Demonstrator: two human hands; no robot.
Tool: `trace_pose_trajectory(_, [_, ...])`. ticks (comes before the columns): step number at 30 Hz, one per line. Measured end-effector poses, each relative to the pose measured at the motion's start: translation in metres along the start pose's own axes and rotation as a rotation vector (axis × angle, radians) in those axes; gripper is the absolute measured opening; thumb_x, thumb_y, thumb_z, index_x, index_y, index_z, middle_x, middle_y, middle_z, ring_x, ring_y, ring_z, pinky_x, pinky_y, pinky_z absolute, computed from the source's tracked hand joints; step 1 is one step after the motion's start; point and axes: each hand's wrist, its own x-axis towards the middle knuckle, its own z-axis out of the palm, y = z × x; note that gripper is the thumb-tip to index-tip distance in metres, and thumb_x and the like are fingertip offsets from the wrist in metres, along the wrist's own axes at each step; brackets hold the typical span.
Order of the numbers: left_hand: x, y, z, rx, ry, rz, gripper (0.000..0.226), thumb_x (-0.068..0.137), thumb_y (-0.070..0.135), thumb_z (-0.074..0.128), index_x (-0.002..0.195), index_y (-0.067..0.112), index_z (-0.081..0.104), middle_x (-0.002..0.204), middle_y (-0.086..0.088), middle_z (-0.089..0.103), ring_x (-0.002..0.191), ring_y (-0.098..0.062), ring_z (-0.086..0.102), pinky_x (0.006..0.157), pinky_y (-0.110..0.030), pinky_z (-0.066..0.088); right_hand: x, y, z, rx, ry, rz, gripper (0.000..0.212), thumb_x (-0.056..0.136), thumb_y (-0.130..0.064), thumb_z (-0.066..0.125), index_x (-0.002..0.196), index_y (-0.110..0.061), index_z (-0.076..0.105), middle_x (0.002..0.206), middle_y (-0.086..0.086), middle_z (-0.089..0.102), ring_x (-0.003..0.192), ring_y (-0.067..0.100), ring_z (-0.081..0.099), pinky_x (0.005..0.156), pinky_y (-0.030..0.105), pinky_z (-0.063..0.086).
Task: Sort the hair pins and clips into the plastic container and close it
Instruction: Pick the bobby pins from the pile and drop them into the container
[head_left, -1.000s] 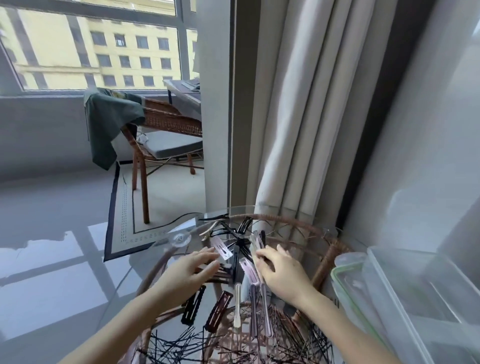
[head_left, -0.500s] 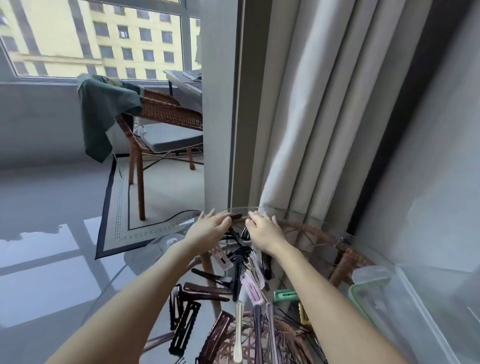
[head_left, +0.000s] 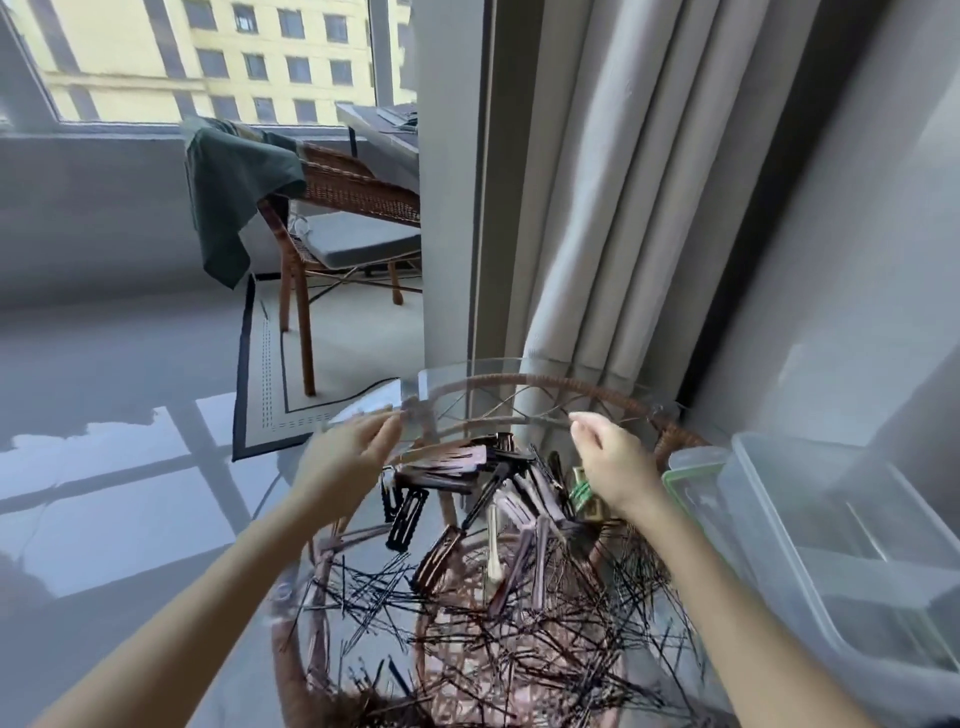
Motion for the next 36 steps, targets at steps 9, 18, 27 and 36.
trace_pose_trajectory(9, [-0.042, -0.007, 0.041, 0.116, -0.008, -0.089, 0.053, 0.095, 0.048, 0.014, 0.145, 0.03, 0.021, 0.156, -0.006, 0.012, 0.146, -0.026, 0.002, 0.119, -0.042, -0.005, -0.033, 0.007, 0.035, -0.256, -0.108, 0.08, 0.049, 0.099, -0.038, 0.025, 0.145, -0.02, 0.027, 0.155, 0.013, 0.019, 0.145, 0.032, 0.005, 0.118, 0.045, 0.0])
trace_pose_trajectory(18, [-0.032, 0.047, 0.052, -0.242, -0.032, 0.001, 0.046, 0.099, 0.032, 0.031, 0.143, 0.021, 0.031, 0.155, -0.008, 0.02, 0.145, -0.021, 0.011, 0.117, -0.039, 0.006, -0.047, -0.034, 0.036, 0.096, -0.169, -0.019, 0.043, 0.099, -0.024, 0.031, 0.142, -0.016, 0.033, 0.151, 0.007, 0.033, 0.143, 0.024, 0.02, 0.119, 0.045, 0.011])
trace_pose_trajectory(27, [-0.145, 0.019, 0.009, 0.015, -0.167, 0.195, 0.082, 0.056, 0.093, 0.016, 0.132, 0.062, 0.013, 0.152, 0.019, 0.0, 0.143, -0.008, -0.005, 0.115, -0.04, -0.002, -0.153, 0.02, -0.051, -0.117, -0.161, -0.081, 0.055, 0.092, -0.044, 0.045, 0.142, -0.025, 0.031, 0.152, -0.004, 0.03, 0.14, 0.01, 0.025, 0.109, 0.026, 0.023])
trace_pose_trajectory(36, [-0.214, 0.024, 0.031, 0.317, -0.283, 0.434, 0.104, 0.044, 0.098, 0.029, 0.129, 0.063, -0.019, 0.153, 0.007, -0.021, 0.139, -0.021, -0.03, 0.112, -0.047, -0.019, -0.218, 0.05, -0.038, -0.34, -0.323, -0.089, 0.111, 0.057, -0.085, 0.04, 0.142, -0.038, -0.015, 0.151, -0.009, -0.018, 0.14, 0.014, -0.022, 0.115, 0.037, -0.012])
